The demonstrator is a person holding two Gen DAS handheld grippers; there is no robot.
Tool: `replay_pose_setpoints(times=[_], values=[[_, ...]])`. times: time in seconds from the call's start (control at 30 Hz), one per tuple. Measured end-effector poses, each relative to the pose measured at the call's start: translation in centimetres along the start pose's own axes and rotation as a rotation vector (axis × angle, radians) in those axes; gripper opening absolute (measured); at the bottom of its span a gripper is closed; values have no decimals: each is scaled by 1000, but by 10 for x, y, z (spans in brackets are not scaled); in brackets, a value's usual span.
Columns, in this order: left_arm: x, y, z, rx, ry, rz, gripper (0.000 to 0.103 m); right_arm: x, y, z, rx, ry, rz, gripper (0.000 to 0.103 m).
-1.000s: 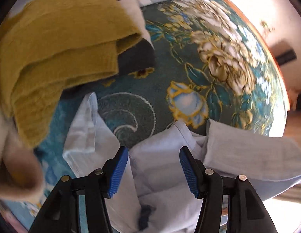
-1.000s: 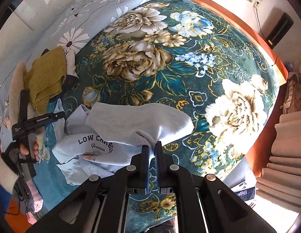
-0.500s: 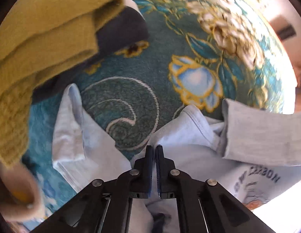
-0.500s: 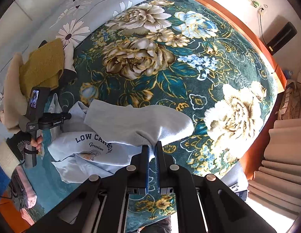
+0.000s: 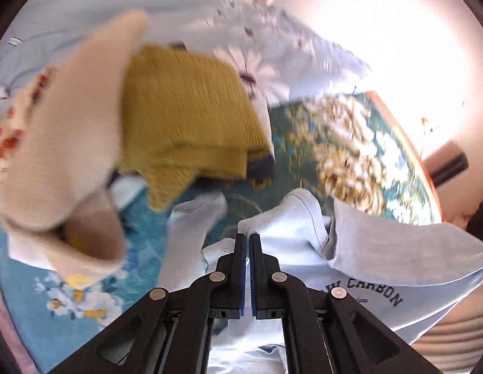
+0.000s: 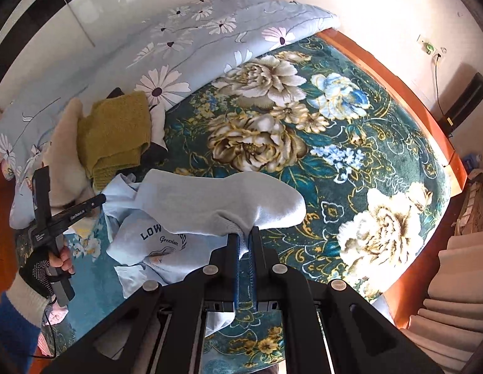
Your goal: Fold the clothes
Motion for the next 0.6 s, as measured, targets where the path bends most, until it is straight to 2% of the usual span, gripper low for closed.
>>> replay_pose_setpoints(times=[0.17, 0.27, 0.4, 0.5, 0.6], values=[[111, -1, -29, 19, -201, -57, 2, 37, 13, -20, 46, -94, -75, 6], [179, -5, -34, 22, -308, -124, 2, 68, 29, -42, 99, -180, -149, 6], [274, -10, -38, 75, -443, -186, 2, 112, 45, -68, 170, -283, -257, 6], [331, -19, -23, 95, -535, -229, 2, 146, 47, -74, 217, -350, -320, 6], [360, -31, 11, 106, -590, -280, 2, 168, 38, -66, 246, -390, -377, 6]])
Point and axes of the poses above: each gripper's, at about its wrist camera, not at the fingertips, and x roughly against the way its jaws point, y to its left, z to its underside, the point moved 8 cm from there along -x, roughly the way its jaws point, and after that the axes turned 6 degrees about y, right-handed, at the moved point
